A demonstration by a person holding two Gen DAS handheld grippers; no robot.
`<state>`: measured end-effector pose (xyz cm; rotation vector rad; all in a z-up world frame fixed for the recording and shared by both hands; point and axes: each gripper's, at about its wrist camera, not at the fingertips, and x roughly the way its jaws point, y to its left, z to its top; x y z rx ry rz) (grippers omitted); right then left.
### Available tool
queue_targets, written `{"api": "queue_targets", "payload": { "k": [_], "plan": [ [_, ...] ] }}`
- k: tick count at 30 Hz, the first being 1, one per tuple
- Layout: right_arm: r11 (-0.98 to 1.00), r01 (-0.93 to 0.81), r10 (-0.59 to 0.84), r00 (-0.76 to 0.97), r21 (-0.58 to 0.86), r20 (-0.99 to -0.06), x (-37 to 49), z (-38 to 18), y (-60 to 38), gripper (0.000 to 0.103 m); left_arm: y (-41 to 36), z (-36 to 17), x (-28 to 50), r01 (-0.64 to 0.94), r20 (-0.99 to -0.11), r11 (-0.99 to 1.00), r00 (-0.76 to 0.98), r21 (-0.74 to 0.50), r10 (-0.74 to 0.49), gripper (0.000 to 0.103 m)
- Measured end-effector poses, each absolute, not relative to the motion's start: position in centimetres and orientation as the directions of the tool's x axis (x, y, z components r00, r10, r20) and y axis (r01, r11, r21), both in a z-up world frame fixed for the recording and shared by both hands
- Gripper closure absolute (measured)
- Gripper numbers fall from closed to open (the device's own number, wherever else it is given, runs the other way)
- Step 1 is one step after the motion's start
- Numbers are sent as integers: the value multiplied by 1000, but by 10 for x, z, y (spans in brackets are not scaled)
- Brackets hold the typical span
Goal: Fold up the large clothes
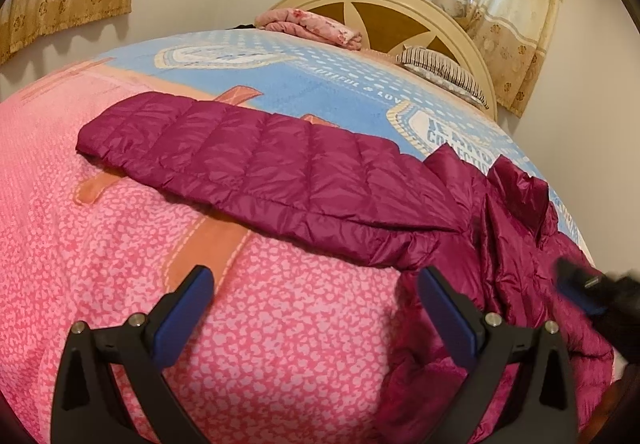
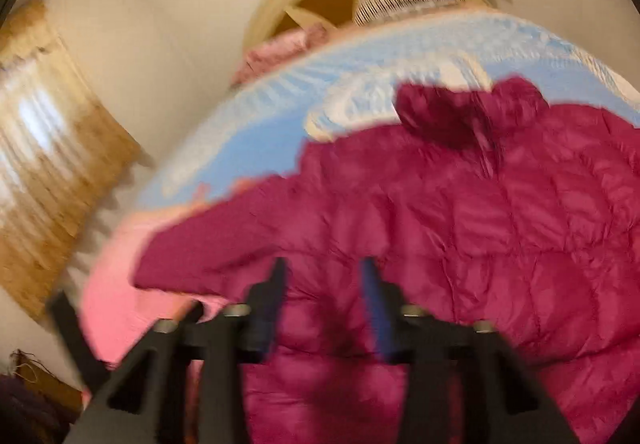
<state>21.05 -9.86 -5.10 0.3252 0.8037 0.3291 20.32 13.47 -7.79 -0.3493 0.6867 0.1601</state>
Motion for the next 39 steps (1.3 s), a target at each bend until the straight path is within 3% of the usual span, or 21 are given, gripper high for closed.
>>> {"api": "queue_targets", "payload": {
  "k": [4, 8, 12, 16, 20, 26, 31, 34, 39],
  "plan": [
    [926, -173, 371, 576, 335, -728, 219, -92, -77, 72, 136, -79, 204, -263, -648, 928, 761, -265, 30, 0],
    [933, -180, 356, 569, 310, -741, 219, -89, -70, 72, 133, -82, 209, -256, -669, 932, 743, -255, 21, 0],
    [916, -159, 375, 664, 368, -647, 205, -45, -111, 72, 125, -77, 210, -209, -677, 952, 736, -223, 3, 0],
    [982, 16, 103, 784, 187, -612, 198, -5, -183, 72, 100, -56, 213, -171, -666, 979, 744, -109, 56, 0],
    [971, 211, -83, 728, 107, -680, 210, -18, -259, 72, 72, -32, 224, -129, -628, 989, 776, -70, 56, 0],
    [939, 288, -54, 666, 189, -744, 203, -67, -309, 72, 43, -44, 259, -190, -683, 982, 714, 20, 152, 0],
    [938, 281, -50, 689, 203, -723, 196, -86, -309, 72, 40, -83, 265, -221, -749, 972, 630, 81, 205, 0],
    [942, 291, -87, 689, 165, -719, 192, -85, -305, 71, 45, -89, 269, -222, -777, 973, 603, 55, 182, 0],
    [949, 299, -143, 689, 100, -711, 192, -81, -294, 69, 63, -73, 254, -210, -739, 976, 666, -54, 103, 0]
  ]
}}
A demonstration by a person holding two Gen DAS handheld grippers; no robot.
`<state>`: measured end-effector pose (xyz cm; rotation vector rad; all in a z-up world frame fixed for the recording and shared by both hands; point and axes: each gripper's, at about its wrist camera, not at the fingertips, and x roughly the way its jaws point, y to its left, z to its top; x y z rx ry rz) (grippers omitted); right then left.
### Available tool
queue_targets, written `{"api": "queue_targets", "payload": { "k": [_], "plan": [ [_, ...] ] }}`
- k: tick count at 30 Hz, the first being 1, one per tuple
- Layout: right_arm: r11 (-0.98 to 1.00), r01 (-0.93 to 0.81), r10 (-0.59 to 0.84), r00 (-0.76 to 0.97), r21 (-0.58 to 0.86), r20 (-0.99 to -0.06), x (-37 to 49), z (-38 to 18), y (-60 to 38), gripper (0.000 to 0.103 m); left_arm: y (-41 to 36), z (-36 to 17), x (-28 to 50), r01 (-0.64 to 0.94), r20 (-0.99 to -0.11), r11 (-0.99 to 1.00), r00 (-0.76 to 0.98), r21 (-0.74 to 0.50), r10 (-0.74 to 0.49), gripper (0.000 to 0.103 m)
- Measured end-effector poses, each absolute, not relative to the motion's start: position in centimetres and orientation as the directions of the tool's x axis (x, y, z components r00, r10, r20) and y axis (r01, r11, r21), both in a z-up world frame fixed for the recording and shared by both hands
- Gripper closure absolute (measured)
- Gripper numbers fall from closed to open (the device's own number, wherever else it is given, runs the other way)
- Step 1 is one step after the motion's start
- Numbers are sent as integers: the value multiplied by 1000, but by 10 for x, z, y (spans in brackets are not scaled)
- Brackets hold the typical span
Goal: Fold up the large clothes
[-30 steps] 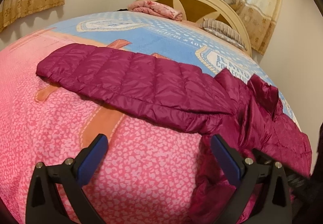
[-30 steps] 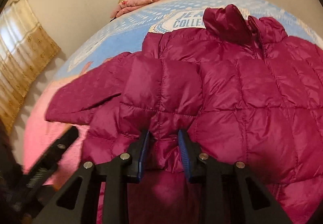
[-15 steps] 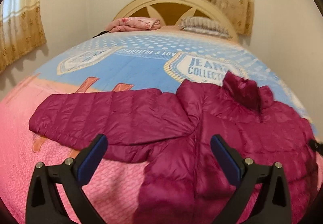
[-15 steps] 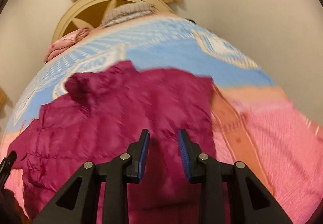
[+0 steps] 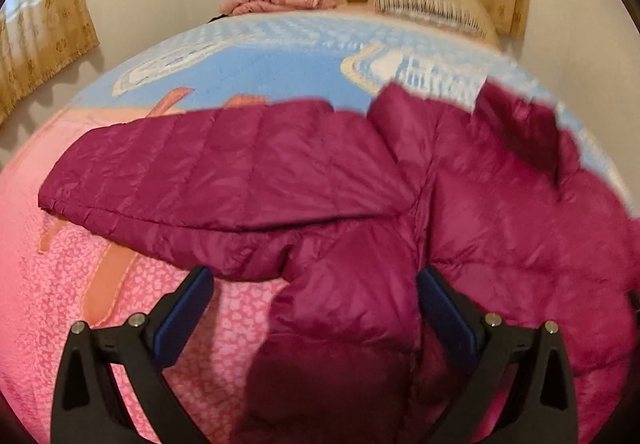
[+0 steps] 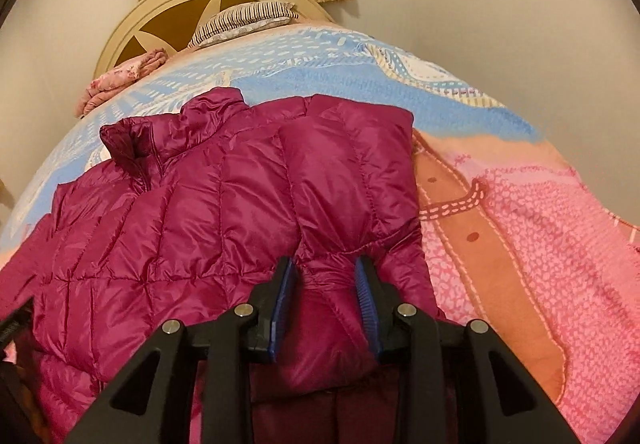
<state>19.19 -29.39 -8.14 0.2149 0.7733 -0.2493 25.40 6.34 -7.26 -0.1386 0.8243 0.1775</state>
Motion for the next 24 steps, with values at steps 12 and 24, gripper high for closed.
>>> {"api": "queue_targets", "payload": {
  "k": [12, 24],
  "plan": [
    [961, 260, -117, 696, 97, -709, 192, -82, -289, 49, 281, -27, 230, -675, -679, 724, 598, -142, 425, 2],
    [963, 258, -130, 687, 73, -715, 194, -83, -286, 46, 316, -84, 271, -686, -789, 707, 526, -173, 317, 35]
  ]
}}
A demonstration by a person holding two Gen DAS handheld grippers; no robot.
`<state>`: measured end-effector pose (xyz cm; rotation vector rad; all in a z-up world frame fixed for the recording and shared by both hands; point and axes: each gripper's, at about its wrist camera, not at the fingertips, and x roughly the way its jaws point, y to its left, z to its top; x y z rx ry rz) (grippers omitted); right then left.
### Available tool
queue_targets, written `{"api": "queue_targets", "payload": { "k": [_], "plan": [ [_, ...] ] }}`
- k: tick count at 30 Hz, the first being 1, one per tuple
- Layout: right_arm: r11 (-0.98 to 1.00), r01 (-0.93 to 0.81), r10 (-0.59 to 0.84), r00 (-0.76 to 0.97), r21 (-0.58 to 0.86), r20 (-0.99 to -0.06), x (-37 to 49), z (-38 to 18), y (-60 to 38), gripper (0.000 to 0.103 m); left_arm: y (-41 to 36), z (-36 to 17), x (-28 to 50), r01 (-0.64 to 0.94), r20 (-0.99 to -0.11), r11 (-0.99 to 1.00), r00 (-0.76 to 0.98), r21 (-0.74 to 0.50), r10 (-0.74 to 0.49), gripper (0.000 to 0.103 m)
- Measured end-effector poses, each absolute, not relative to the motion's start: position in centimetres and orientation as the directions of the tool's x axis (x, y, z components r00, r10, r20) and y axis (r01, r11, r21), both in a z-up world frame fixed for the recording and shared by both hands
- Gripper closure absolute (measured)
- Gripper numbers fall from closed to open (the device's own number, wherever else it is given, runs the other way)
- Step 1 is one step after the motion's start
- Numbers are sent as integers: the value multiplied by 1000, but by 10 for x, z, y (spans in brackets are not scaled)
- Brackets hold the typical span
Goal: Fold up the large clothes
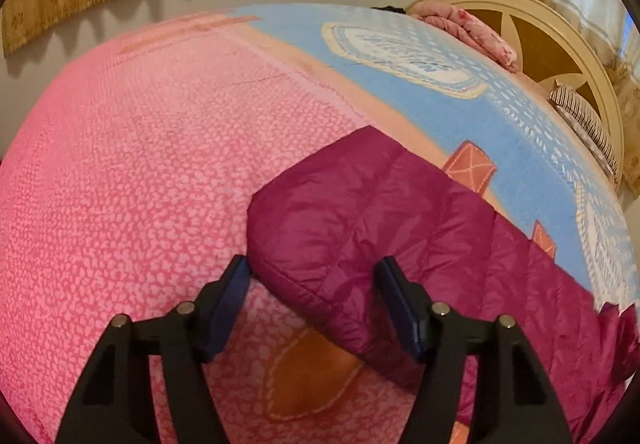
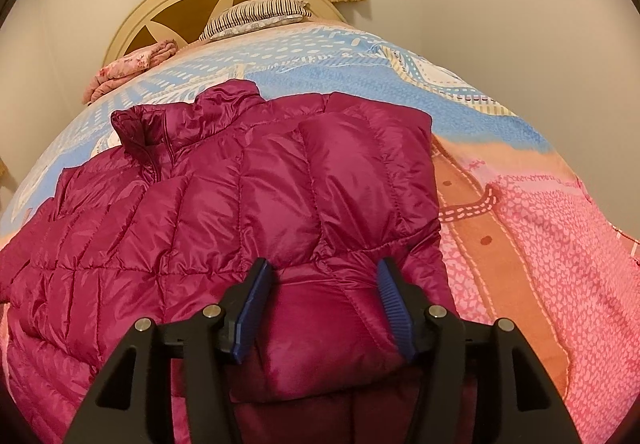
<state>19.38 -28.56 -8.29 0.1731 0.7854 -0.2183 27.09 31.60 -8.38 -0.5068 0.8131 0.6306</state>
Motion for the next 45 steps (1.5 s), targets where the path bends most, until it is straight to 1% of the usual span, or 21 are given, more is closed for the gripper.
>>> {"api": "queue_targets", "payload": {
  "k": [2, 3, 4, 5, 6, 8, 10, 15, 18, 19, 22, 26, 28, 33, 36, 38, 39, 40, 42, 43, 45],
  "plan": [
    [964, 258, -132, 685, 69, -717, 194, -83, -285, 46, 319, -83, 269, -688, -781, 701, 538, -188, 318, 45],
    [964, 257, -133, 685, 67, -717, 194, -83, -285, 46, 321, -82, 262, -689, -776, 698, 544, -196, 319, 67],
    [964, 257, -133, 684, 66, -717, 194, -83, -285, 45, 324, -82, 259, -689, -775, 696, 546, -200, 318, 77],
    [964, 257, -133, 684, 66, -717, 194, -83, -285, 45, 325, -81, 258, -681, -773, 702, 554, -207, 309, 81],
    [964, 257, -133, 684, 66, -717, 194, -83, -285, 45, 325, -79, 259, -662, -772, 717, 567, -218, 288, 89],
    [964, 257, -131, 685, 69, -717, 194, -83, -285, 45, 323, -72, 257, -654, -766, 733, 563, -185, 310, 90],
    [964, 257, -132, 685, 69, -717, 194, -83, -285, 45, 312, -57, 256, -637, -733, 752, 591, -169, 336, 92],
    [964, 257, -132, 685, 68, -717, 194, -83, -284, 45, 255, 10, 242, -504, -588, 842, 747, -193, 312, 92],
    [964, 256, -129, 686, 71, -716, 194, -83, -285, 45, 187, 56, 233, -330, -455, 933, 859, -143, 234, 92],
    [964, 256, -129, 686, 72, -716, 194, -83, -285, 45, 158, 66, 227, -255, -419, 959, 889, -121, 184, 92],
    [964, 256, -126, 687, 76, -716, 194, -83, -285, 45, 86, 75, 215, -55, -375, 996, 927, -70, 25, 92],
    [964, 255, -121, 689, 82, -714, 193, -83, -286, 45, 9, 55, 199, 143, -396, 990, 908, -12, -136, 92],
    [963, 254, -118, 690, 86, -714, 193, -83, -286, 45, -25, 35, 194, 218, -437, 976, 879, 9, -192, 92],
    [963, 253, -111, 694, 97, -712, 193, -83, -288, 44, -74, -14, 192, 317, -560, 947, 795, 53, -235, 92],
    [962, 252, -106, 695, 102, -711, 193, -83, -289, 44, -84, -29, 184, 350, -608, 933, 759, 81, -232, 83],
    [962, 252, -105, 695, 104, -712, 193, -83, -289, 44, -86, -30, 174, 380, -639, 924, 722, 46, -266, 74],
    [962, 252, -106, 694, 103, -712, 193, -83, -289, 44, -83, -28, 169, 394, -649, 919, 703, 14, -292, 53],
    [962, 251, -104, 695, 104, -712, 193, -83, -289, 44, -75, -25, 166, 395, -653, 918, 691, -18, -310, 26],
    [962, 249, -98, 696, 111, -711, 193, -84, -289, 43, -62, -19, 157, 362, -626, 931, 716, -49, -311, 6],
    [962, 247, -92, 697, 117, -711, 193, -83, -290, 42, -49, -14, 151, 338, -608, 939, 732, -67, -307, 2],
    [960, 241, -73, 701, 139, -710, 192, -83, -292, 42, -26, -12, 146, 305, -599, 948, 744, -90, -296, 2]
  ]
}}
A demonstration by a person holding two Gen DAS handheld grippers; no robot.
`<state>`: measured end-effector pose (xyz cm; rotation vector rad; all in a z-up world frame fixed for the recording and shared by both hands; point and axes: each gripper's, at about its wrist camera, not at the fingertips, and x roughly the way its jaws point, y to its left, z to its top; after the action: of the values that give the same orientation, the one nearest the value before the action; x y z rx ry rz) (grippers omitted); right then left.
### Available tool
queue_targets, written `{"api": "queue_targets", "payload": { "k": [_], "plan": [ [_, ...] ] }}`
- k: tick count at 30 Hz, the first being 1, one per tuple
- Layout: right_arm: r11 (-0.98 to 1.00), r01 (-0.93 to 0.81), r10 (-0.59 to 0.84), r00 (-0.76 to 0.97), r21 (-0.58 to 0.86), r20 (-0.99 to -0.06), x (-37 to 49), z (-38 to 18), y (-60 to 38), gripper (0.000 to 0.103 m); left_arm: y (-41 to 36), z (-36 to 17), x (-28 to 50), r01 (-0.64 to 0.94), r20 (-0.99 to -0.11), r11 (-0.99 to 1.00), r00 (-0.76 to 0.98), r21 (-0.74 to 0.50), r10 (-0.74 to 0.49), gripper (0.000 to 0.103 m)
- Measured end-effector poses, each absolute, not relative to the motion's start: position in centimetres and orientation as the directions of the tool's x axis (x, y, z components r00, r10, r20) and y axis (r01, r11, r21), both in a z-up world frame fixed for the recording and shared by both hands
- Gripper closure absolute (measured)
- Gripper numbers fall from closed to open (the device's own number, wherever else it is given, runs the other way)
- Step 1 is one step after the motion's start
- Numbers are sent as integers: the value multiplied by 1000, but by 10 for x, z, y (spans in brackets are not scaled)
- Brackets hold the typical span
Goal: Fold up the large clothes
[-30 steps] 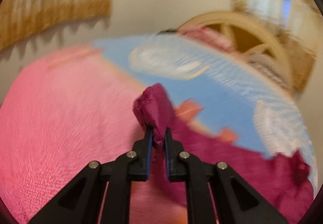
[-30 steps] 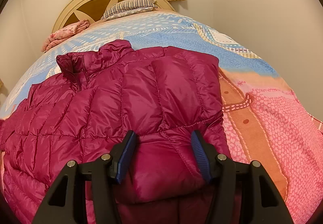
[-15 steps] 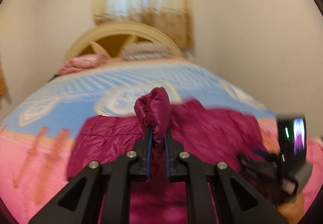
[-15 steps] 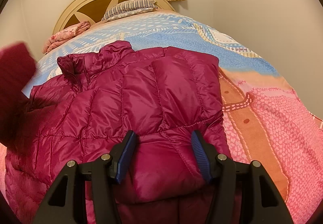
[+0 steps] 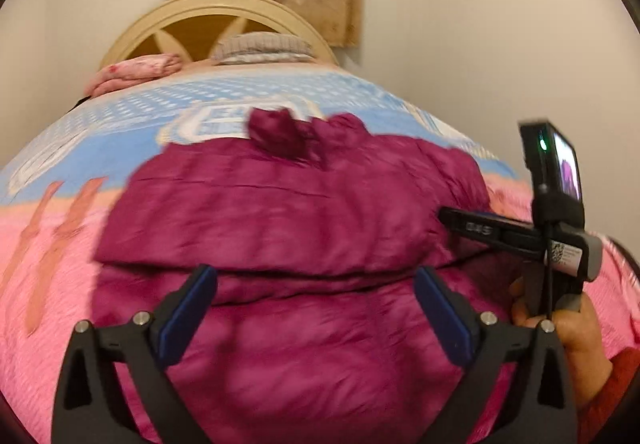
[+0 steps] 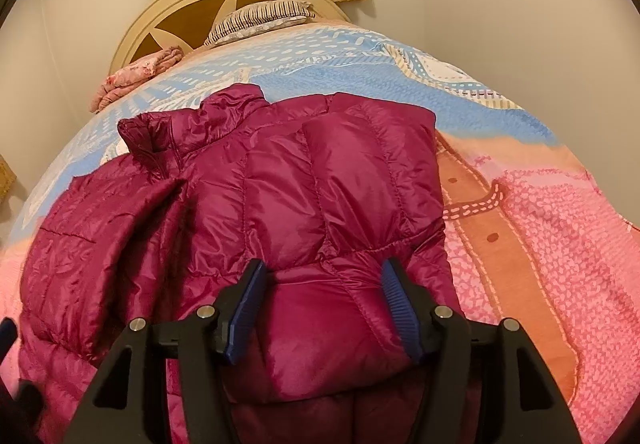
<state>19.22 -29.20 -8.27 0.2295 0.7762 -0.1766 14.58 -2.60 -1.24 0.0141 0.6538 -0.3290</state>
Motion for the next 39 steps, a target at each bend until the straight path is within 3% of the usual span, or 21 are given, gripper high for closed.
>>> {"api": "queue_targets", "payload": {
  "k": [3, 7, 10, 13, 14, 15, 19, 24, 29, 34, 39],
  "plan": [
    [948, 231, -11, 714, 221, -700, 186, -72, -299, 42, 13, -10, 155, 198, -606, 974, 763, -110, -224, 2],
    [908, 104, 173, 790, 406, -588, 162, -39, -279, 41, 51, -24, 166, 59, -626, 988, 768, -145, -138, 2],
    [927, 8, 241, 753, 375, -612, 169, -35, -238, 38, 69, -32, 167, -4, -648, 985, 754, -171, -109, 2],
    [960, 8, 198, 688, 281, -698, 185, -54, -207, 40, 81, -34, 160, -37, -647, 984, 758, -175, -87, 2],
    [965, 5, 190, 673, 261, -715, 188, -61, -200, 49, 85, -34, 160, -41, -646, 984, 759, -174, -82, 2],
    [969, 4, 182, 662, 247, -727, 190, -66, -197, 73, 90, -33, 159, -50, -643, 984, 762, -170, -72, 2],
    [967, -5, 190, 680, 254, -709, 183, -62, -198, 81, 104, -25, 170, -84, -648, 978, 759, -190, -61, 2],
    [977, -11, 158, 705, 212, -692, 163, -46, -209, 81, 103, -13, 190, -92, -638, 974, 768, -209, -64, 2],
    [979, 16, 142, 658, 202, -740, 165, -76, -224, 80, 84, -19, 214, -87, -661, 984, 749, -154, -37, 2],
    [971, 27, 166, 632, 236, -757, 167, -68, -231, 69, 77, -30, 226, -92, -694, 994, 720, -64, 22, 2],
    [972, 92, 65, 781, 217, -622, 152, -15, -253, 57, 89, -4, 234, -120, -637, 989, 770, -87, 37, 2]
  ]
}}
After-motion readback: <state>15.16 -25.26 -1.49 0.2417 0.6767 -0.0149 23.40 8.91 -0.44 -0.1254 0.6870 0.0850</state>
